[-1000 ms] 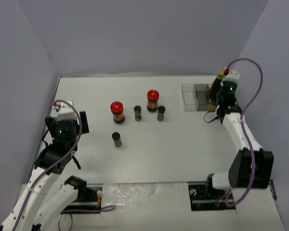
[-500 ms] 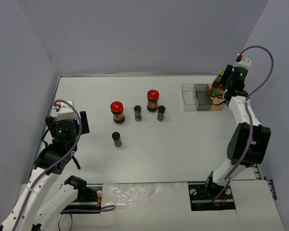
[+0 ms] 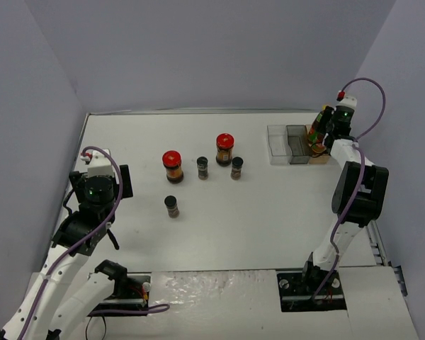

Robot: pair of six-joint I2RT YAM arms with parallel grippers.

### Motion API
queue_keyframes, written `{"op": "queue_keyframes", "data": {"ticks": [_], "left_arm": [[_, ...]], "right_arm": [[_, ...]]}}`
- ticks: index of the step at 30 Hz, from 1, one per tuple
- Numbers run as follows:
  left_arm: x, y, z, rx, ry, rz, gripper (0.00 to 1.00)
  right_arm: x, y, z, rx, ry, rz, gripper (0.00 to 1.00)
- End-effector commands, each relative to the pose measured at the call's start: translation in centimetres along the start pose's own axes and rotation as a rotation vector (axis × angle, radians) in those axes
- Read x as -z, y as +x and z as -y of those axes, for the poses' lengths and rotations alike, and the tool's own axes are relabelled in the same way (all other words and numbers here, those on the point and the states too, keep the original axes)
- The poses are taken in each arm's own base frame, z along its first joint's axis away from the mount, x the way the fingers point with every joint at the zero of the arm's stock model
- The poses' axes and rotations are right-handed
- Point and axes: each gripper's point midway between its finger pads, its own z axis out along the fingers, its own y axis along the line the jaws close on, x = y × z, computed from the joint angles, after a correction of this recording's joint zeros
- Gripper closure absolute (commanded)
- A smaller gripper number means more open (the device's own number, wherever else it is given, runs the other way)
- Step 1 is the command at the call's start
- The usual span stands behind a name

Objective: Organize the condiment bottles

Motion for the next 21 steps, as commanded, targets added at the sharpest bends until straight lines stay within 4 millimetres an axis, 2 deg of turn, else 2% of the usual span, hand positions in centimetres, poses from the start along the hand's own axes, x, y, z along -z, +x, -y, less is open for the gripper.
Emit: {"op": "queue_keyframes", "data": {"ticks": [1, 3, 6, 10, 13, 18, 21], "left_arm": [[-0.1, -2.0, 0.0, 0.040, -0.006, 0.056, 0.03], [-0.1, -1.9, 0.0, 0.040, -0.005, 0.056, 0.03], [0.0, -2.0, 0.0, 0.041, -0.003, 0.057, 0.03], [0.0, -2.0, 0.2, 0.041, 0.005, 0.056, 0.03], [0.0, -2.1, 0.1, 0.043, 0.006, 0.060, 0.03], [0.2, -2.2, 0.1, 0.046, 0.011, 0.063, 0.03], [0.3, -2.3, 0.2, 0.052, 0.018, 0.067, 0.03]], "right_arm": [[0.7, -8.6, -1.1, -0.036, -0.058, 0.275, 1.00], [0.5, -7.9, -0.9, -0.030, -0.051, 0.264, 0.94], [0.5, -7.4, -1.0, -0.014, -0.057, 0.254, 0.54], [1.1, -7.6, -1.2, 0.004, -0.072, 0.239, 0.23], [2.5, -8.7, -1.4, 0.002, -0.079, 0.241, 0.12], [6.3, -10.5, -2.0, -0.013, -0.085, 0.234, 0.05], [10.0, -10.8, -3.1, -0.003, -0.120, 0.211, 0.02]]}}
